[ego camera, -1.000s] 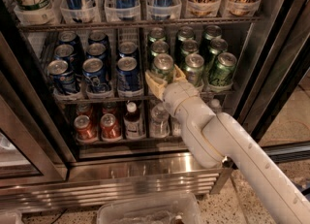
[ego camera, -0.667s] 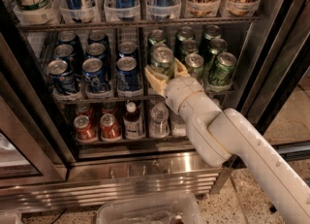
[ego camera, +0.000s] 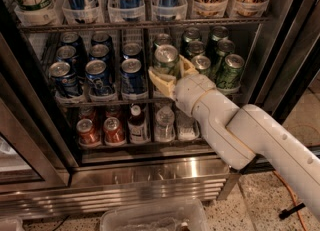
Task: Pick green can from middle shelf of fridge
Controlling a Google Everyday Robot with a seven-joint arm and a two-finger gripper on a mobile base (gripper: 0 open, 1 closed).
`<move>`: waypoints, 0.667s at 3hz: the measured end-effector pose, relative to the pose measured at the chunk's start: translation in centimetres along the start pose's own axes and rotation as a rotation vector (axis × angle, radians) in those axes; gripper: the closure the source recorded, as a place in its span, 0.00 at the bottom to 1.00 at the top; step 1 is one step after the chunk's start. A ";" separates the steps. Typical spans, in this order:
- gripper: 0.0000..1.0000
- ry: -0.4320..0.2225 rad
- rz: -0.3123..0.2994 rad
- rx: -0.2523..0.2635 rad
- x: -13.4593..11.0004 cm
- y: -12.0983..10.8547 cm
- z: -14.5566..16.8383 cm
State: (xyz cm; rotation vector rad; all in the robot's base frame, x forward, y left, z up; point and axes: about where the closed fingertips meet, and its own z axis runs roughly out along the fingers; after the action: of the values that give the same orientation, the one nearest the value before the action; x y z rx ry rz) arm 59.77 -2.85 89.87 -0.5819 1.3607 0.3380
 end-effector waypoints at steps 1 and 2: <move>1.00 0.035 0.029 -0.117 0.5 3.4 0.0; 1.00 0.062 0.089 -0.280 -0.3 9.4 1.0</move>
Offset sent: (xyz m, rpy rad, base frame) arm -0.0616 0.0204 -0.0366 -0.1595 0.1433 0.4981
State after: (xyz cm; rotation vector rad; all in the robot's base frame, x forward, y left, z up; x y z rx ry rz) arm 55.36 5.43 88.44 -0.7698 1.4114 0.5928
